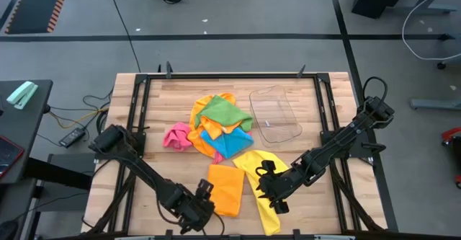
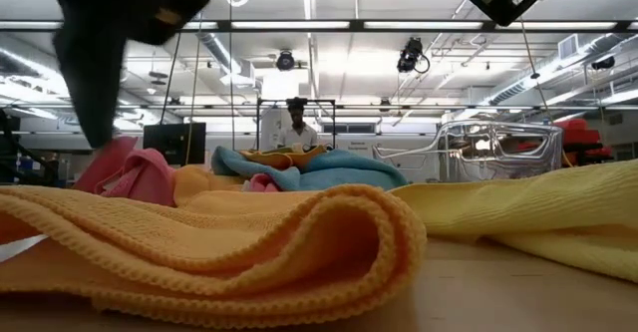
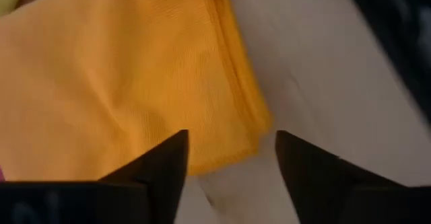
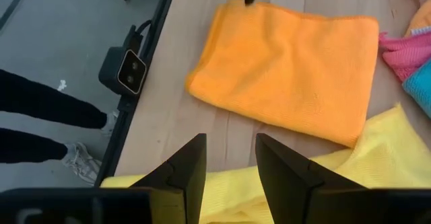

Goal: Fold microfiber towels
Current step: Fold the bottom orange towel

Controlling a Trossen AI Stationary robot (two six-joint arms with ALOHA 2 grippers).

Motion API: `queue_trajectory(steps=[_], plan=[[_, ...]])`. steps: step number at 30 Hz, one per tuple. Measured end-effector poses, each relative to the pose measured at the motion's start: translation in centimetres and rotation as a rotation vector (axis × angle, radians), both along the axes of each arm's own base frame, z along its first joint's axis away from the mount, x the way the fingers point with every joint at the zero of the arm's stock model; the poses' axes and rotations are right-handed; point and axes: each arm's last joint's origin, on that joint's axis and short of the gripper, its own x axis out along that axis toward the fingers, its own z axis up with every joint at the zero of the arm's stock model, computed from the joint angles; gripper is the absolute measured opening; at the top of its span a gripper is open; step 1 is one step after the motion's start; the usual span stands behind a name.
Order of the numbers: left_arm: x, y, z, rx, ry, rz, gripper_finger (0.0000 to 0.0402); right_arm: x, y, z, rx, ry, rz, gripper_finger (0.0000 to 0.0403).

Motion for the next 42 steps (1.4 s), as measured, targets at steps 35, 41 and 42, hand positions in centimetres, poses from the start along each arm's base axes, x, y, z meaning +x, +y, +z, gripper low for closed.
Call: queue_trajectory(steps=[35,41,42], plan=[[1.4,-0.9,-1.7,-0.277,-0.055,0.452,0.0010,4.3,2.7,-3.9,-0.020,-0.163,0.049,0.0148],[1.5,-1.0,0.3,-0.432,-0.097,0.596,0.0011,5.9,3.9,-4.7,-0.061,-0.163,0.088,0.0184],[1.5,-1.0,0.4,-0.443,-0.097,0.614,0.0010,6.2,4.1,-4.7,-0.060,-0.166,0.088,0.0191]])
